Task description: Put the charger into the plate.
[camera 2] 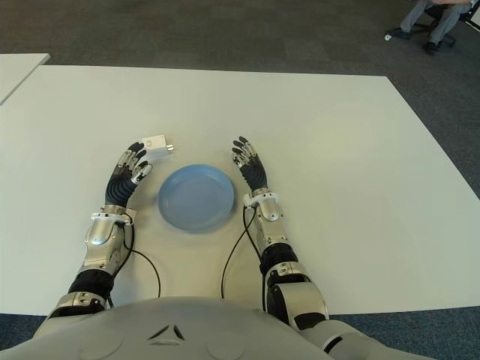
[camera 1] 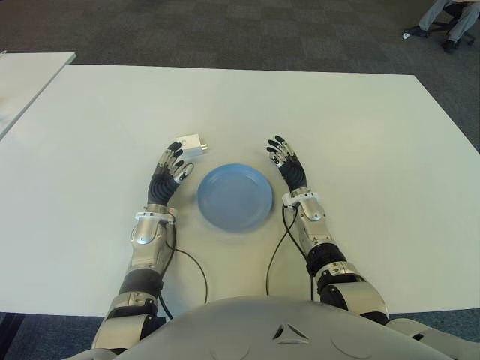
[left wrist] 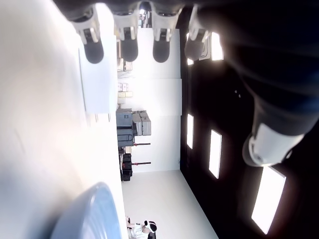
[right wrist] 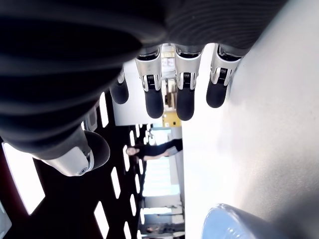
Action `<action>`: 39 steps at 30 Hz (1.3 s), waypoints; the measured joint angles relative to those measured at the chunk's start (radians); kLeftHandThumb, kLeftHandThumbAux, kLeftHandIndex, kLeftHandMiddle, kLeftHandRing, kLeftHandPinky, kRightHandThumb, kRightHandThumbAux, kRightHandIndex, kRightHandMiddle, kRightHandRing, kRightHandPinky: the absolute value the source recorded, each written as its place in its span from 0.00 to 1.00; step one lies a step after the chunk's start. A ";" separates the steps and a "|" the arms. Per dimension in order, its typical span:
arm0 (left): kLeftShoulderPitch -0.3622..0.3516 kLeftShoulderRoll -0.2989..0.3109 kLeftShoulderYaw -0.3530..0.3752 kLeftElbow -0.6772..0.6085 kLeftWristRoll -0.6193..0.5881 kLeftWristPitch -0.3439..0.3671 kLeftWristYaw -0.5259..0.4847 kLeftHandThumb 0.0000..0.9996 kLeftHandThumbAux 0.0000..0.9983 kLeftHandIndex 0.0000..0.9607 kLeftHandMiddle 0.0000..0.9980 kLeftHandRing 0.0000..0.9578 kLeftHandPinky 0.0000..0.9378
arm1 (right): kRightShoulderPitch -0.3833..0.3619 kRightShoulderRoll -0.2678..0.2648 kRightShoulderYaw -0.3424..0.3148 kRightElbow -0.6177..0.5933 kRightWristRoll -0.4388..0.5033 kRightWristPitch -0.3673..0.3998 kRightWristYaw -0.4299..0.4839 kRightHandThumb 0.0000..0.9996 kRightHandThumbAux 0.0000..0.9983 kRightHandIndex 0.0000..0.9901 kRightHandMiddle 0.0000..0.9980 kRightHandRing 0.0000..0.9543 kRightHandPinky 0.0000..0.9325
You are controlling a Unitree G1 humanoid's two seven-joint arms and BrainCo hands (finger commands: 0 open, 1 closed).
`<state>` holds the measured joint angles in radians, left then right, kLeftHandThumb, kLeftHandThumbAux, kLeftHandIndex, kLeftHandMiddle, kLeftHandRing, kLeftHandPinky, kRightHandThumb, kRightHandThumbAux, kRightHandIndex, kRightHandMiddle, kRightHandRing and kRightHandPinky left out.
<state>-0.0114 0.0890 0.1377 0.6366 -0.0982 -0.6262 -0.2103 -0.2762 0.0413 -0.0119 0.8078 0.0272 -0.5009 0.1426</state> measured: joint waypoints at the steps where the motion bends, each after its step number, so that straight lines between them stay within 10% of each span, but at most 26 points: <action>1: 0.000 0.000 0.000 0.000 0.000 0.000 0.000 0.00 0.59 0.02 0.08 0.08 0.10 | 0.000 0.000 0.000 0.000 0.000 0.000 0.000 0.00 0.55 0.07 0.17 0.15 0.14; 39: -0.007 -0.001 0.002 0.013 -0.003 -0.004 0.000 0.00 0.60 0.02 0.08 0.08 0.09 | -0.005 0.003 -0.007 0.017 0.000 -0.013 0.002 0.00 0.55 0.06 0.16 0.14 0.14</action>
<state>-0.0186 0.0883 0.1394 0.6500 -0.1010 -0.6300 -0.2103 -0.2810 0.0444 -0.0191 0.8246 0.0268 -0.5139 0.1451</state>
